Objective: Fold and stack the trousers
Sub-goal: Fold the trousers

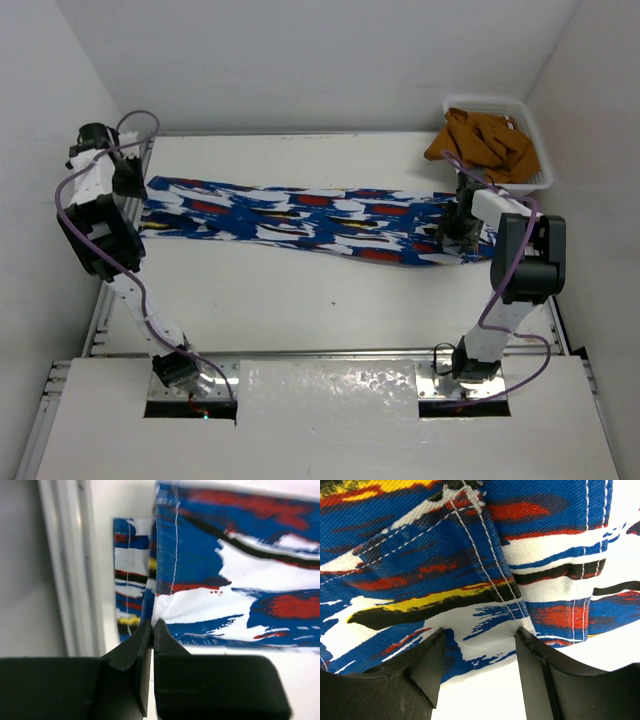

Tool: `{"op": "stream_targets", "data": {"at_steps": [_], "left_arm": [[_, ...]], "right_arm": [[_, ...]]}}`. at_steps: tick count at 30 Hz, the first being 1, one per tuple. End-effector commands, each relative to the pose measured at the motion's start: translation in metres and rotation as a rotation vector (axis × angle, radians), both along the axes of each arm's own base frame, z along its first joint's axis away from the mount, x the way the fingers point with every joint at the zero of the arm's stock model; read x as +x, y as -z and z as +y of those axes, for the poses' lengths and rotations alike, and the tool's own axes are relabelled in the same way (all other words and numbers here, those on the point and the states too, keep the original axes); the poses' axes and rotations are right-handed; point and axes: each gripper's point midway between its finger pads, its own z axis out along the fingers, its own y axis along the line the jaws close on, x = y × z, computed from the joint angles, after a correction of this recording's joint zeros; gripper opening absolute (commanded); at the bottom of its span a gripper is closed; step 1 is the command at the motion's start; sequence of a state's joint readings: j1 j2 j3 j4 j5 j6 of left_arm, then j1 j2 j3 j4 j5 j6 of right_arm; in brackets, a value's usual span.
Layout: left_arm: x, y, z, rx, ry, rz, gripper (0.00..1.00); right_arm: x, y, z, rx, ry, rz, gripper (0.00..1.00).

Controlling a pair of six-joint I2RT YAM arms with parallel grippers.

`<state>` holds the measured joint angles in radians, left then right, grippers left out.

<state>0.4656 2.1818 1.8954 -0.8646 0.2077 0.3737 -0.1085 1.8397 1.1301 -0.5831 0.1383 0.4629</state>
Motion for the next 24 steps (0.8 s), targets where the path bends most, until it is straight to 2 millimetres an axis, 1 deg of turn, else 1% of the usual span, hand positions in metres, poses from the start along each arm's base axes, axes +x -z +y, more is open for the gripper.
{"op": "stream_targets", "data": {"at_steps": [1, 3, 4, 5, 7, 8, 9, 11, 12, 13, 14, 15, 16, 17, 18, 19, 20, 22, 24], "left_arm": [[-0.009, -0.096, 0.011, 0.080, 0.027, -0.134, 0.00], [-0.017, -0.103, 0.016, 0.089, 0.019, -0.129, 0.00], [-0.024, -0.103, 0.015, 0.083, 0.024, -0.109, 0.00], [-0.027, -0.105, 0.018, 0.086, 0.019, -0.105, 0.00], [-0.036, -0.107, 0.033, 0.105, -0.011, -0.090, 0.00], [-0.041, -0.109, 0.043, 0.115, -0.031, -0.088, 0.00], [-0.044, -0.105, 0.049, 0.125, -0.037, -0.072, 0.00], [-0.052, -0.094, 0.057, 0.141, -0.043, -0.031, 0.00], [-0.054, -0.089, 0.058, 0.145, -0.039, -0.021, 0.00], [-0.059, -0.072, 0.054, 0.128, -0.028, 0.012, 0.00], [-0.061, -0.066, 0.053, 0.132, -0.021, 0.017, 0.00], [-0.055, -0.061, 0.059, 0.157, -0.023, -0.008, 0.00], [-0.056, -0.052, 0.058, 0.153, -0.010, -0.006, 0.00], [-0.063, -0.033, 0.051, 0.131, 0.014, 0.019, 0.00], [-0.056, -0.028, 0.057, 0.158, 0.008, -0.012, 0.00], [-0.062, -0.015, 0.054, 0.147, 0.010, 0.009, 0.00], [-0.059, -0.012, 0.056, 0.159, 0.011, -0.004, 0.00], [-0.060, -0.007, 0.054, 0.152, 0.012, -0.003, 0.00], [-0.055, -0.013, 0.054, 0.147, 0.013, -0.024, 0.00]], "right_arm": [[-0.007, -0.003, -0.013, -0.071, -0.012, 0.038, 0.56], [-0.011, 0.001, -0.014, -0.076, -0.012, 0.057, 0.56], [-0.012, 0.002, -0.015, -0.077, -0.015, 0.062, 0.56], [-0.012, 0.002, -0.015, -0.077, -0.017, 0.064, 0.56], [-0.012, 0.003, -0.016, -0.080, -0.021, 0.068, 0.56], [-0.011, 0.003, -0.016, -0.081, -0.021, 0.067, 0.56], [-0.011, 0.004, -0.017, -0.082, -0.022, 0.069, 0.56], [-0.009, 0.002, -0.017, -0.085, -0.029, 0.065, 0.56], [-0.009, 0.003, -0.018, -0.087, -0.033, 0.067, 0.56], [-0.007, 0.002, -0.018, -0.087, -0.035, 0.063, 0.56], [-0.007, 0.002, -0.017, -0.085, -0.035, 0.059, 0.56], [-0.006, 0.001, -0.017, -0.084, -0.035, 0.058, 0.56], [-0.005, 0.001, -0.017, -0.084, -0.037, 0.053, 0.56], [-0.004, 0.002, -0.016, -0.078, -0.038, 0.049, 0.56], [-0.005, 0.003, -0.015, -0.072, -0.038, 0.051, 0.56], [-0.006, 0.003, -0.015, -0.070, -0.039, 0.052, 0.56], [-0.007, 0.004, -0.014, -0.067, -0.038, 0.057, 0.56], [-0.007, 0.004, -0.014, -0.069, -0.037, 0.054, 0.56], [-0.008, 0.004, -0.014, -0.071, -0.037, 0.052, 0.56]]}}
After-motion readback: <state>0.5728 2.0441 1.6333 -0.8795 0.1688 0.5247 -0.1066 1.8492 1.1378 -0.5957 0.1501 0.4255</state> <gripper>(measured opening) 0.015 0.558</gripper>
